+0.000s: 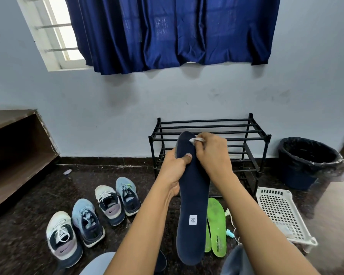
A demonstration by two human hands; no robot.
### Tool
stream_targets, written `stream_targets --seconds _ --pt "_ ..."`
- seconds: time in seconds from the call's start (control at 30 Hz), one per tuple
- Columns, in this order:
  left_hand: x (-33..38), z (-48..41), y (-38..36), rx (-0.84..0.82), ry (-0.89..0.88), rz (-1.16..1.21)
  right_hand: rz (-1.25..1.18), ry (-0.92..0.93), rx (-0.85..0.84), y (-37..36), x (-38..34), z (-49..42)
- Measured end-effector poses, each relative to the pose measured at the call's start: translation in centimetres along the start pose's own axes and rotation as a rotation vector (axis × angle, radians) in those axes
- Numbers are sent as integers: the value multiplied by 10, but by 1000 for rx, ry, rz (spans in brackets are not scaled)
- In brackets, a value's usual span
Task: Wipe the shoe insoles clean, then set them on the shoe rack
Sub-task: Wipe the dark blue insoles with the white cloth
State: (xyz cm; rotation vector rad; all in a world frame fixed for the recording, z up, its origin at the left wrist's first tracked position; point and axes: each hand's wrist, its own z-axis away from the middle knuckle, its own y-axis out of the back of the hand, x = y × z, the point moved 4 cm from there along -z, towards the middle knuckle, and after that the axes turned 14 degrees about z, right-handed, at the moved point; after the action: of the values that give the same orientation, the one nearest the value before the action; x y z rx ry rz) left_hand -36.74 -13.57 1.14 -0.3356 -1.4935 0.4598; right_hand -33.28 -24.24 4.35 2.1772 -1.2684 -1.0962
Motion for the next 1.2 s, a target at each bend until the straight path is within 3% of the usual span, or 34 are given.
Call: stream_targets --seconds 0.23,0.4,0.57,0.77,0.97,1.2 --pt "4 -4 3 42 -23 11 -13 47 -118 -3 -5 10" --pt "1 -1 -2 6 -13 24 -28 -29 -14 9 4 -3" --pt "5 -8 4 74 -55 35 -12 20 -184 -1 3 6" --pt "1 -7 -1 29 -16 75 -62 -77 -48 14 13 -1" --pt "1 -14 7 104 -35 63 -42 -15 -196 3 6 9" --pt "0 -13 5 103 -8 65 -69 -90 -118 8 15 4"
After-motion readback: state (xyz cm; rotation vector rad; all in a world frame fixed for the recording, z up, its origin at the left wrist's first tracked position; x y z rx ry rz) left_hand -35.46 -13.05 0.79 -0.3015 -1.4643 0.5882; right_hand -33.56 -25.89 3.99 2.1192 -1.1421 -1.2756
